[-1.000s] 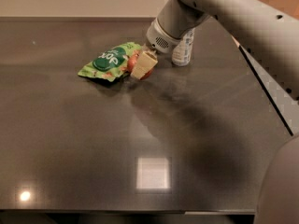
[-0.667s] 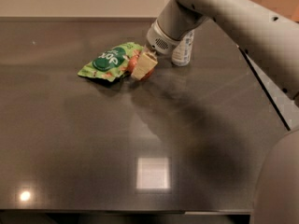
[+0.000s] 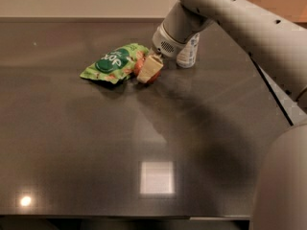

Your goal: Move apple near green rice chip bag

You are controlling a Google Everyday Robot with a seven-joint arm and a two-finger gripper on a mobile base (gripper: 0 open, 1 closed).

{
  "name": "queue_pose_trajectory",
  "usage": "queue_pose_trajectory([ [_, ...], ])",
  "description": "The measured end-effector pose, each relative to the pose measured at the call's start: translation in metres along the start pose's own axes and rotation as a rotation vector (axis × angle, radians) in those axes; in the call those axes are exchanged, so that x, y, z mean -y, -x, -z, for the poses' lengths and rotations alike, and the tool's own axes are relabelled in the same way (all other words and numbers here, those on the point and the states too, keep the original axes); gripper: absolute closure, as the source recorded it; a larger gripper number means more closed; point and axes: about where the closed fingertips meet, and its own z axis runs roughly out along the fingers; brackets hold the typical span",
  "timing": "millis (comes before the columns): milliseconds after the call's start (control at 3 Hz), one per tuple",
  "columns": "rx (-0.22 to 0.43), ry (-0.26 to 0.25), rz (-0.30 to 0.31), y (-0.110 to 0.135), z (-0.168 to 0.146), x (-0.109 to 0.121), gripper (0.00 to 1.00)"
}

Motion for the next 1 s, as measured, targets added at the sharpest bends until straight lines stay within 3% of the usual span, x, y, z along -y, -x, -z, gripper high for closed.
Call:
queue_pose_trajectory([
  [333, -0.001, 0.004, 0.001, 0.0006, -0.0021, -0.0011, 0.15],
  [667, -0.002, 0.008, 0.002, 0.0009, -0.0046, -0.0019, 0.00],
  [1000, -0.002, 0.008, 0.002, 0.0009, -0.0047, -0.0019, 0.00],
])
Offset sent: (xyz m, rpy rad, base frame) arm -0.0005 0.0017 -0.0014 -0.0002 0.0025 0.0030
